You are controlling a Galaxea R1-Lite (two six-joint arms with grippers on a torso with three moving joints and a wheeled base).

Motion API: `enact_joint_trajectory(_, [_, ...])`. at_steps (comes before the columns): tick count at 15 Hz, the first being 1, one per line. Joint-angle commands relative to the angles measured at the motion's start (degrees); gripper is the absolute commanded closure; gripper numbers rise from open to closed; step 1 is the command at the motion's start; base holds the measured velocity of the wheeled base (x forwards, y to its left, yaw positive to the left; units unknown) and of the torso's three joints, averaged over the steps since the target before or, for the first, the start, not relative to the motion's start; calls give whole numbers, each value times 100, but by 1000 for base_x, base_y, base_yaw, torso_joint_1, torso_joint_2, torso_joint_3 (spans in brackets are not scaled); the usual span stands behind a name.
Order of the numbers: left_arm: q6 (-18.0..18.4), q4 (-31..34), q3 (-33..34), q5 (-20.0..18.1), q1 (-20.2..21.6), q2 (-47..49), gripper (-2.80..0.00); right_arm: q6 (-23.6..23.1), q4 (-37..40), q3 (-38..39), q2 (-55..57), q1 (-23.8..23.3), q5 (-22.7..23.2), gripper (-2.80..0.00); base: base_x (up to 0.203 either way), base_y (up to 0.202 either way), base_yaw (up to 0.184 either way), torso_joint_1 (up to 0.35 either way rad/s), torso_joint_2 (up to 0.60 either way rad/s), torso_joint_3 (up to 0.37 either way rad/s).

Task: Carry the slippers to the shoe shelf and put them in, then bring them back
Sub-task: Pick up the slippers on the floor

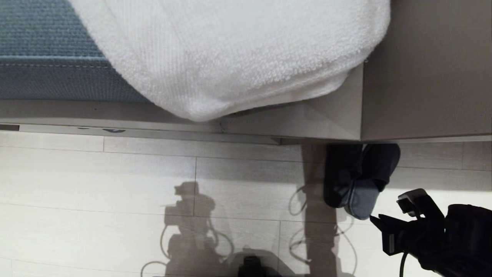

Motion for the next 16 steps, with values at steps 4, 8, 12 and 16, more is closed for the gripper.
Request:
enact_joint_trajectory(4, [-5,-7,0,4,1,-4,0,-276,-568,-498,827,-189,-100,-280,0,0,0,0,0,0])
enact_joint_trajectory(8, [-14,-5,0,10,1,-5,0,-448,-566,-1268,1073,-202,-102,-280,0,0,0,0,0,0])
enact_joint_trajectory(12, [-14,-12,0,1,1,-9,0,-557,-572,-1585,1550,-423,-151,-280,0,0,0,0,0,0])
enact_joint_trajectory(16, [-14,-5,0,1,1,-6,0,-510,-581,-1710,1963,-653,-416,-280,0,0,0,0,0,0])
